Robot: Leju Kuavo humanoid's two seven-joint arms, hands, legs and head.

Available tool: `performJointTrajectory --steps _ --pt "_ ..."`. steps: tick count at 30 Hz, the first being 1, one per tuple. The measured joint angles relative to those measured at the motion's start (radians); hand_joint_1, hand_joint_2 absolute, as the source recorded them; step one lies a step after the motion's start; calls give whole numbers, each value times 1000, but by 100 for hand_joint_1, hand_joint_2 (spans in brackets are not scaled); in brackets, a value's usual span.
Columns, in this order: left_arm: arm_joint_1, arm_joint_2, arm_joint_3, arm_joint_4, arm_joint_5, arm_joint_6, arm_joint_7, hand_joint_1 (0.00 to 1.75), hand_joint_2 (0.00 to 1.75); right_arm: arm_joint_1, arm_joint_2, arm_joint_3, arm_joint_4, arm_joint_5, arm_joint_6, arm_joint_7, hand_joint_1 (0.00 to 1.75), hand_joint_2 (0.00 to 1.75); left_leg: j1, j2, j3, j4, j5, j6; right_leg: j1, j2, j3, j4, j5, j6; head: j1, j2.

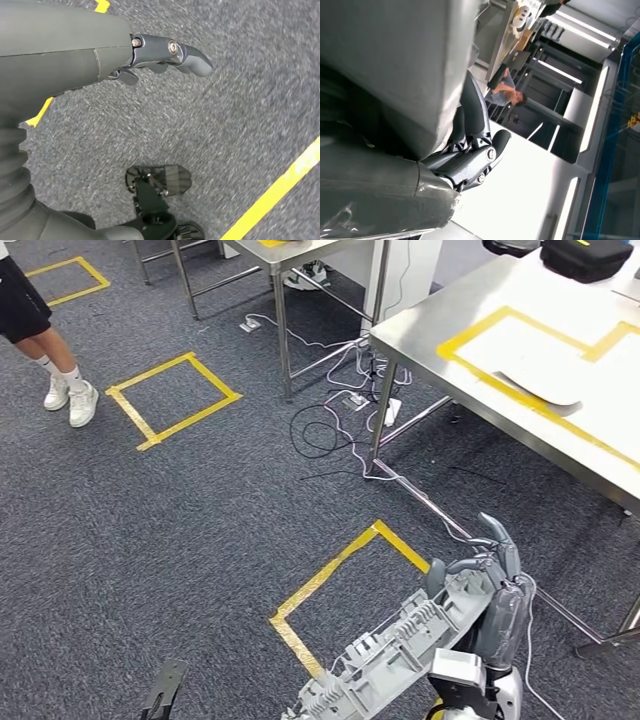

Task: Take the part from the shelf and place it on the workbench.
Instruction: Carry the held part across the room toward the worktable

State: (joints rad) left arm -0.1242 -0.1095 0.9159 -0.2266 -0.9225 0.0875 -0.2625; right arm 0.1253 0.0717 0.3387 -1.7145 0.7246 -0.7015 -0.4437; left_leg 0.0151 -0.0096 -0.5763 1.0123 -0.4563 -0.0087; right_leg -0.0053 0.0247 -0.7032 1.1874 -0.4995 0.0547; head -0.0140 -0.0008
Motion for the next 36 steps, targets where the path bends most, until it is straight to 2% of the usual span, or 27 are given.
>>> performJointTrajectory --steps 1,2,3,4,5,6,8,9,11,12,14,16,17,18,19,20,22,24,26,28,29,31,32,33,34,35,36 --pt "1 0 0 0 0 0 0 0 175 0 0 0 0 0 0 0 175 175 -2 9 0 0 -1 2 0 -9 -32 71 -32 1 1 0" --pt "2 0 0 0 0 0 0 0 175 0 0 0 0 -1 0 0 175 175 -3 19 1 0 -2 3 0 -13 -57 123 -50 2 1 0" --pt "3 0 0 0 0 0 0 0 175 0 0 0 0 -1 0 0 175 175 -4 28 2 0 -3 4 0 -15 -64 141 -49 1 1 0" --pt "3 0 0 0 0 0 0 0 175 0 0 0 0 -1 0 0 175 175 -4 36 4 1 -5 4 0 -17 -50 116 -28 0 1 0" --pt "2 0 0 0 0 0 0 0 175 0 0 0 0 -1 0 0 175 175 -4 44 8 1 -7 3 0 -23 -17 54 6 -3 1 0" --pt "2 -1 0 0 0 0 0 0 175 -1 0 0 0 -1 0 0 175 175 -5 51 13 1 -10 0 3 -41 24 -21 35 -6 1 0" --pt "2 -1 0 0 0 0 0 0 175 -2 0 0 0 -1 0 0 175 175 -9 62 19 2 -16 -8 9 -67 81 -125 67 -15 1 0" --pt "2 -1 0 0 0 0 0 0 175 -2 0 0 0 -1 0 0 175 175 -11 68 20 2 -17 -13 13 -71 87 -141 67 -20 0 0" --pt "2 -1 0 0 0 0 0 0 175 -1 0 -1 0 -1 0 0 175 175 -10 81 22 -2 -19 -24 14 -53 85 -146 71 -32 0 0" --pt "2 -1 0 0 0 0 0 0 175 0 0 -1 0 -1 0 0 175 175 -9 78 22 1 -24 -30 12 -44 87 -150 73 -37 -1 0" --pt "2 0 0 0 -1 1 0 0 175 -1 1 0 0 0 0 1 175 175 -7 53 -1 56 -63 -39 6 -29 92 -159 77 -47 -5 0" --pt "5 0 0 0 -1 1 0 0 175 0 1 1 0 0 0 2 175 175 -7 27 -65 184 -122 -44 4 -13 93 -159 78 -51 -10 0" --pt "7 0 0 0 -2 1 0 0 175 1 1 1 0 1 0 2 175 175 -7 22 -98 242 -139 -45 4 -4 93 -159 78 -52 -11 0" --pt "9 0 0 0 -2 1 0 0 175 2 1 1 0 1 0 3 175 175 -6 21 -118 273 -138 -46 4 7 93 -159 78 -52 -11 0" --pt "10 0 0 0 -3 1 0 0 175 3 1 1 0 1 0 4 175 175 -6 20 -120 264 -116 -46 4 18 94 -159 78 -52 -11 0" --pt "10 0 0 0 -3 1 0 0 175 3 1 1 0 2 0 5 175 175 -5 16 -103 221 -80 -45 3 29 95 -159 78 -50 -11 0" --pt "10 1 0 0 -5 1 1 0 175 3 1 1 0 4 0 10 175 175 -1 -17 -44 88 -10 -44 2 49 94 -155 78 -43 -12 0" --pt "10 1 0 0 -7 0 3 0 175 3 1 2 0 6 0 15 175 175 3 -45 -9 9 10 -38 3 66 87 -152 78 -32 -13 0" --pt "10 -1 0 0 -9 0 5 0 175 8 1 2 0 7 0 19 175 175 2 -38 -6 -2 6 -24 2 79 80 -155 81 -21 -12 0" --pt "9 0 0 0 -10 0 5 0 175 13 1 2 0 8 0 21 175 175 3 -23 -4 -5 8 -10 2 57 70 -137 67 -12 -8 0" --pt "9 0 0 0 -10 1 5 0 175 13 1 2 0 8 0 21 175 175 4 -14 -3 -6 9 -4 2 35 54 -101 43 -7 -5 0" --pt "12 1 0 0 -10 1 5 0 175 13 1 2 0 8 0 21 175 175 2 2 -3 -6 8 2 3 -5 -2 25 -26 0 0 0" --pt "14 1 0 0 -10 1 5 0 175 14 1 2 0 7 0 21 175 175 1 12 -2 -6 7 3 2 -12 -32 88 -53 2 0 0" --pt "15 1 0 0 -10 1 5 0 175 14 1 2 0 7 0 21 175 175 1 22 -1 -6 6 3 2 -14 -49 125 -62 3 0 0" --pt "16 1 0 0 -9 1 5 0 175 15 1 2 0 6 0 20 175 175 1 31 1 -6 4 3 2 -16 -47 123 -51 3 0 0" --pt "16 1 0 0 -9 1 5 0 175 15 1 2 0 6 0 19 175 175 1 40 4 -6 2 1 2 -20 -24 81 -24 2 0 0" --pt "15 0 0 0 -9 1 5 0 175 15 1 2 0 5 0 18 175 175 0 47 9 -6 -1 -2 2 -33 14 10 12 0 0 0"
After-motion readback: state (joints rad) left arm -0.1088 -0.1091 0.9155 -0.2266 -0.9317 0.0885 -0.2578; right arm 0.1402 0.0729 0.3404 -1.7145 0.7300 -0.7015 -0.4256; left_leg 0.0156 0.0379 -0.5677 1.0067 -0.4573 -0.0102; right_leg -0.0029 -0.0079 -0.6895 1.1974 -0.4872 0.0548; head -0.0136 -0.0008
